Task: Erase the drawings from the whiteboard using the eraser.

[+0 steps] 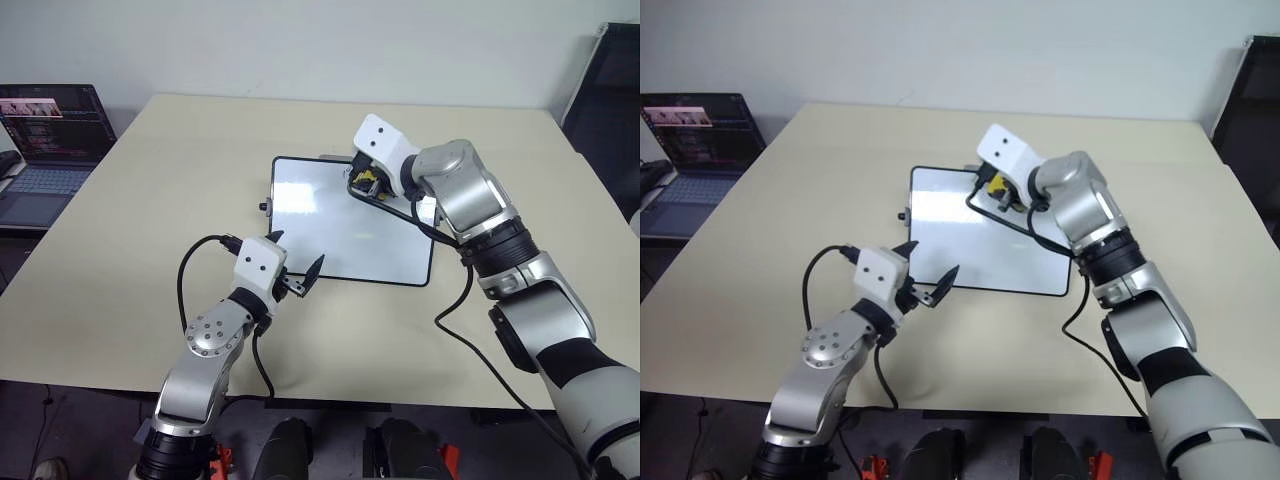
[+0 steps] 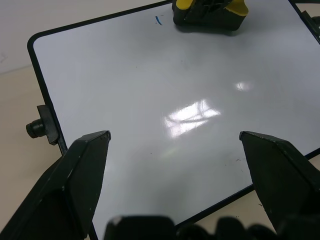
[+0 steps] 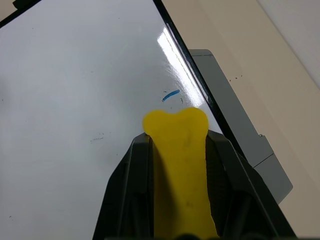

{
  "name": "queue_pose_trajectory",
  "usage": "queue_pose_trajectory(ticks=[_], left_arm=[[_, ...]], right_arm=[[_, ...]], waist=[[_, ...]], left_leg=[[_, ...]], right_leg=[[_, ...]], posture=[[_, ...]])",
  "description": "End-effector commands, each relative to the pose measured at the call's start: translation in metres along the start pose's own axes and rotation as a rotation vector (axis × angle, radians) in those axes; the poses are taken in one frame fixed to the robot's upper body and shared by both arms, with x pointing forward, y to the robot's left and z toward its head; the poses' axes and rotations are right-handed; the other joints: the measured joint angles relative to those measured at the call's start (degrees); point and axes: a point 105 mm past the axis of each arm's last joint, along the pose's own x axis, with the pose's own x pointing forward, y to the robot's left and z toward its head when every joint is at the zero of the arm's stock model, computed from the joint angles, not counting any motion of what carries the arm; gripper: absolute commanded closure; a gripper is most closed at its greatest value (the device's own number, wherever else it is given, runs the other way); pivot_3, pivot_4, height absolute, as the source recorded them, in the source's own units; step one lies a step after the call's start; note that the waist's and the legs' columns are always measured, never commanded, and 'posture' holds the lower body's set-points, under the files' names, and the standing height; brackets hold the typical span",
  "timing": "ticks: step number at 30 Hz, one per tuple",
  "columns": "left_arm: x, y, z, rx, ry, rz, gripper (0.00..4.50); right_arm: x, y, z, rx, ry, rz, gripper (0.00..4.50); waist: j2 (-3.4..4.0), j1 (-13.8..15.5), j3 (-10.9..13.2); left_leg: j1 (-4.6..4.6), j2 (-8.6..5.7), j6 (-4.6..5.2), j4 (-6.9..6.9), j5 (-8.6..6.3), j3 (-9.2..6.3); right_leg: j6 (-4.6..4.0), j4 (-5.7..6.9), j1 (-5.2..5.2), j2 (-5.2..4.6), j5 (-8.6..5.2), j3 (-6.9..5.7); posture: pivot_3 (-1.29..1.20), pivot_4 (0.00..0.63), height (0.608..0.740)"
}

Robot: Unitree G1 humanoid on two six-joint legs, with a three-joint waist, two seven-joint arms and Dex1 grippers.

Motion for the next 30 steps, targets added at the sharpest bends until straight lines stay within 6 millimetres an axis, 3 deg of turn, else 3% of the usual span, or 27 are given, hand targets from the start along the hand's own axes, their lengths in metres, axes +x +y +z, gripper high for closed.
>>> queue_pose_trajectory(ticks=[1,30], left_arm=[[-0.002,0.001,0.011,0.020,-0.046,0.014,0.00],[-0.006,0.004,0.011,0.019,-0.043,0.041,0.00]], right_arm=[[-0.003,-0.003,0.017,-0.039,-0.048,-0.009,3.42],[0.013,-0.008,0.013,-0.084,-0.039,0.001,3.42]], waist=[[0.00,0.0,0.0],[0.00,-0.1,0.0]], left_leg=[[0.00,0.00,0.00,0.00,0.00,0.00],[0.08,0.01,0.00,0.03,0.00,0.03]], right_leg=[[0.00,0.00,0.00,0.00,0.00,0.00],[0.00,0.08,0.04,0.00,0.00,-0.01]], posture=[[0.00,0.150,0.740],[0.00,0.150,0.740]])
